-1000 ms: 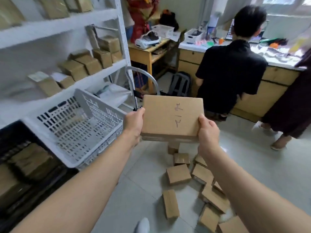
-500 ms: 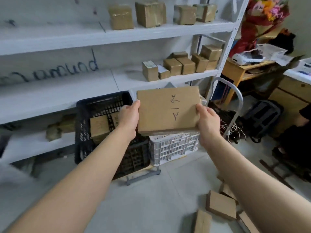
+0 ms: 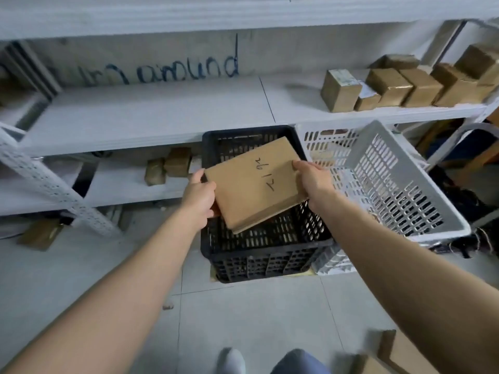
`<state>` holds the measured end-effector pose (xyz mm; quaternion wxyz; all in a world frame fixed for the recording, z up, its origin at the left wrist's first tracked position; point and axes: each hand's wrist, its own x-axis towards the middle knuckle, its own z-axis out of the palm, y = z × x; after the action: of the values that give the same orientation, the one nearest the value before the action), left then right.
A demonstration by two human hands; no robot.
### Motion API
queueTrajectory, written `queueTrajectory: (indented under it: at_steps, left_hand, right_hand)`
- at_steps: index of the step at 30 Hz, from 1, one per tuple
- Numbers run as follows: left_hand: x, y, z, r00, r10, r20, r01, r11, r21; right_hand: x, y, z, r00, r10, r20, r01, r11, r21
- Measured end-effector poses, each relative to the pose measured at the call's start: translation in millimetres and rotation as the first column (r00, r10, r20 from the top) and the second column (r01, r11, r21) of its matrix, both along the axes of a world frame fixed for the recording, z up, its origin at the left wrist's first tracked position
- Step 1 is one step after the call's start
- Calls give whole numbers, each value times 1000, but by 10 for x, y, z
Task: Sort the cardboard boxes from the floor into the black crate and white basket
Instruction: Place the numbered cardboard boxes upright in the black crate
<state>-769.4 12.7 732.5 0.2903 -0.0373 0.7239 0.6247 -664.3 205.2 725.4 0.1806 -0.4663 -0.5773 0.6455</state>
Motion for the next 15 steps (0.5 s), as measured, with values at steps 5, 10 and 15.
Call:
queueTrajectory:
  at_steps: [5,10,15]
  left_hand:
    - [-170,183,-377,993,46,108,-31,991,-130]
    - [-221,421,-793,956,103,276,-37,972,-233]
    - [-253,519,-1157,872,185,452,-52,955,-291]
  right_hand:
    - [-377,275,-332,992,77,101,-65,991,-113]
    - [-695,587,-794,953,180,244,-178,984,-30]
    - [-980,681,-1222,885,289,365,-298,954,-32]
